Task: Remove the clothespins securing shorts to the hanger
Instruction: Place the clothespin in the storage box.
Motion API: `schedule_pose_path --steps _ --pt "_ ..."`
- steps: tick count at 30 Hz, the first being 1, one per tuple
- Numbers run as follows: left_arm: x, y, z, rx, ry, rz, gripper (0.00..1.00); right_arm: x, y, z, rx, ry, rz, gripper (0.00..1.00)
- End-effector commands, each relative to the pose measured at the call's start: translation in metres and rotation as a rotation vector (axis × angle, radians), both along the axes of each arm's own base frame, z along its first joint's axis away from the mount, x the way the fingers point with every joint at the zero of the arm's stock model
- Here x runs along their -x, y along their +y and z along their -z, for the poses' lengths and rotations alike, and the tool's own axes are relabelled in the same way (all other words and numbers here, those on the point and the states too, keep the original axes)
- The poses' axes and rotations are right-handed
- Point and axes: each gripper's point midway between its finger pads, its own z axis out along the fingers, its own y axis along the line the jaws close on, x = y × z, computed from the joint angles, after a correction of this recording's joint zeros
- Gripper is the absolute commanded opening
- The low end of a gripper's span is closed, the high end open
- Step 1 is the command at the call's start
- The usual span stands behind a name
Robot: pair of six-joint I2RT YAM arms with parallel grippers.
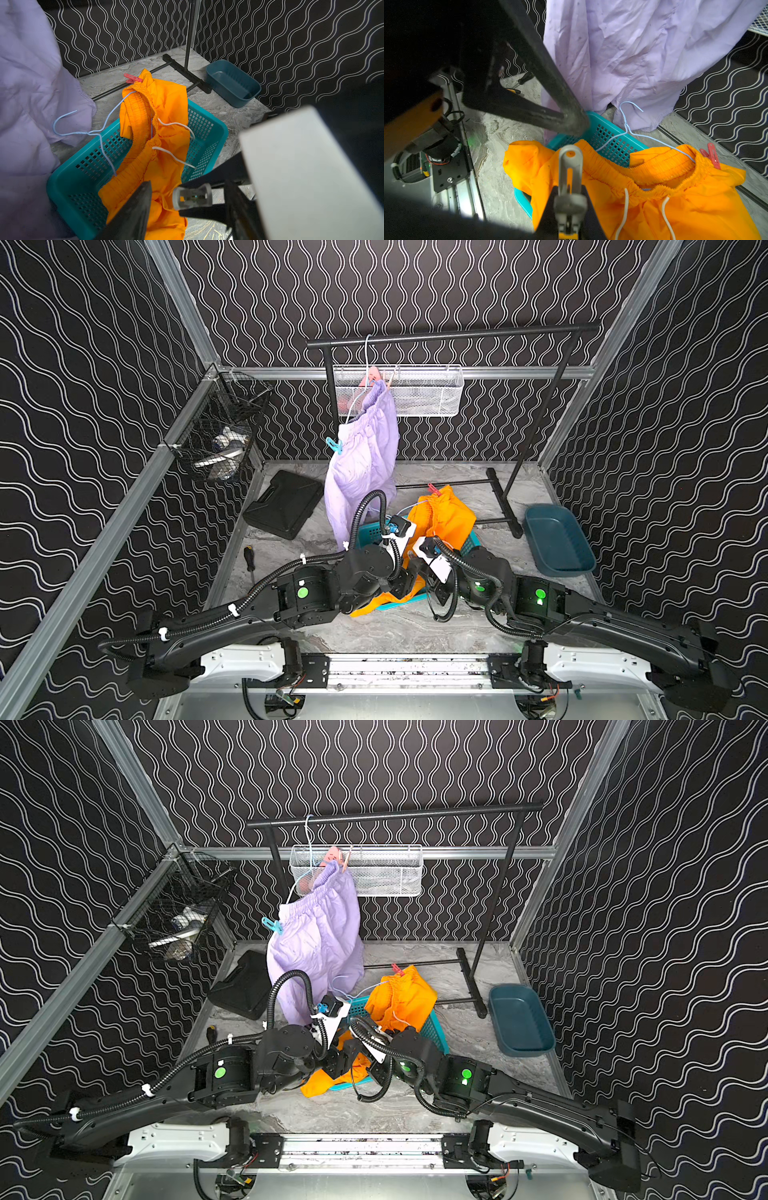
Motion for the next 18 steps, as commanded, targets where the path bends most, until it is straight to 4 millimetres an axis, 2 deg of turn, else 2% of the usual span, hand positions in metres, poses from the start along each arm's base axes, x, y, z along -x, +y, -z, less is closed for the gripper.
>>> schedule_pose_path --steps 1,5,8,13,17,18 --pt "0.003 -0.001 0.001 0.02 0.018 0.012 0.7 -0.01 -0.003 -0.011 -0.044 -0.024 0.068 0.04" --pt "0.0 0.009 -0.004 0.025 0.0 -0.027 0.76 -0.026 -0.019 -0.002 -0.025 -0.008 0.194 0.04" --pt "-0.002 0.02 -0.006 0.035 -0.015 -0.059 0.76 -0.053 -0.044 0.006 -0.022 0.055 0.333 0.04" --pt "0.0 0.023 0.002 0.025 0.003 -0.063 0.76 -0.113 -0.123 0.021 -0.081 0.229 0.668 0.04" --pt "0.002 0.023 0.012 0.023 0.026 -0.058 0.75 -0.148 -0.199 0.037 -0.118 0.355 0.956 0.05" --pt "0.002 0.023 0.014 0.022 0.031 -0.058 0.75 -0.156 -0.224 0.043 -0.137 0.39 1.034 0.05"
